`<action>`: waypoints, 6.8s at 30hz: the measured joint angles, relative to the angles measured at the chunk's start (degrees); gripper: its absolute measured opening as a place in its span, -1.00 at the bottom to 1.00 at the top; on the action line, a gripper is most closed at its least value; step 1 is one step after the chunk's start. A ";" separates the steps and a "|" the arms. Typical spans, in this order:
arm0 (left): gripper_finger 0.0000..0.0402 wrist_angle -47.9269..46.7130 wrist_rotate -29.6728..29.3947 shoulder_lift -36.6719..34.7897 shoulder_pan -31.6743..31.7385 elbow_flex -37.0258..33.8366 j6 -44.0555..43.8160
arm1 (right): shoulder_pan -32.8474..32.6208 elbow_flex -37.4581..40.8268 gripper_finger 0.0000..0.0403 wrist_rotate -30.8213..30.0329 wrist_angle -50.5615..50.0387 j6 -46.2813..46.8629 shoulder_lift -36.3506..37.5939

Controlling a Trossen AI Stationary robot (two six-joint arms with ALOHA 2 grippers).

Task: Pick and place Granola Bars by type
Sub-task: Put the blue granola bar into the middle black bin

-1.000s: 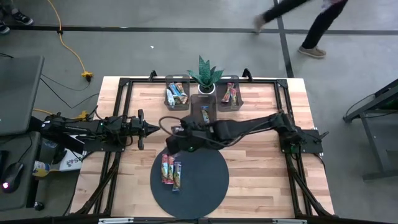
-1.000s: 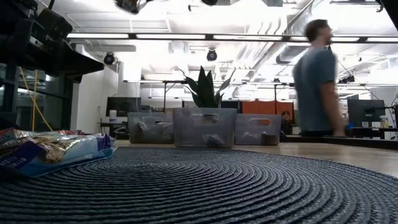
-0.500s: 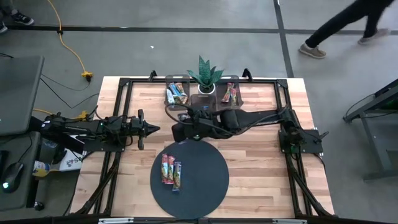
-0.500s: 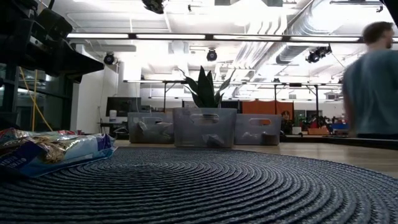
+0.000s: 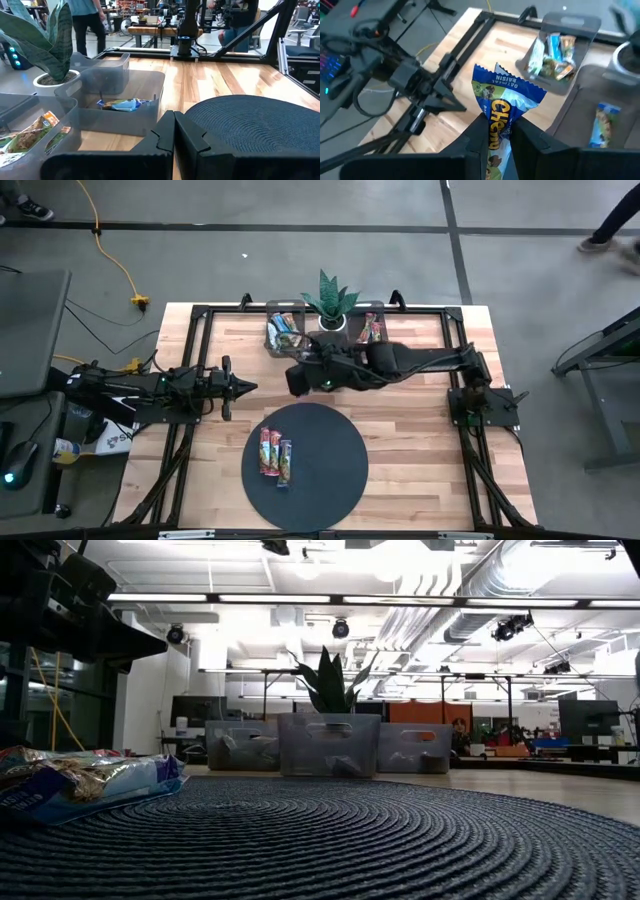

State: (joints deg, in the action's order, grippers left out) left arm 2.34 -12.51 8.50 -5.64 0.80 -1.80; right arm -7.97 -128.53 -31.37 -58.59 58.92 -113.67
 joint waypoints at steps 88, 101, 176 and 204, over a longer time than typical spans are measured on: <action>-0.99 -0.10 0.01 0.00 0.00 -0.01 -0.01 | 8.75 0.02 -0.72 -0.52 -12.48 10.69 -22.62; -0.99 -0.11 0.02 0.00 0.00 -0.02 -0.02 | 9.21 0.02 -0.72 4.40 -13.32 10.14 -22.62; -0.99 -0.12 0.02 -0.01 -0.01 -0.02 0.00 | -22.45 0.02 -0.17 9.44 24.55 17.63 -12.60; -0.99 -0.10 0.02 -0.01 0.00 -0.02 -0.01 | -17.45 0.02 -0.16 12.41 19.61 27.28 -27.67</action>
State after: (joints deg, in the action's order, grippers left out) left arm 2.24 -12.49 8.49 -5.64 0.78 -1.81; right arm -25.42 -128.51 -18.96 -38.98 86.20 -141.34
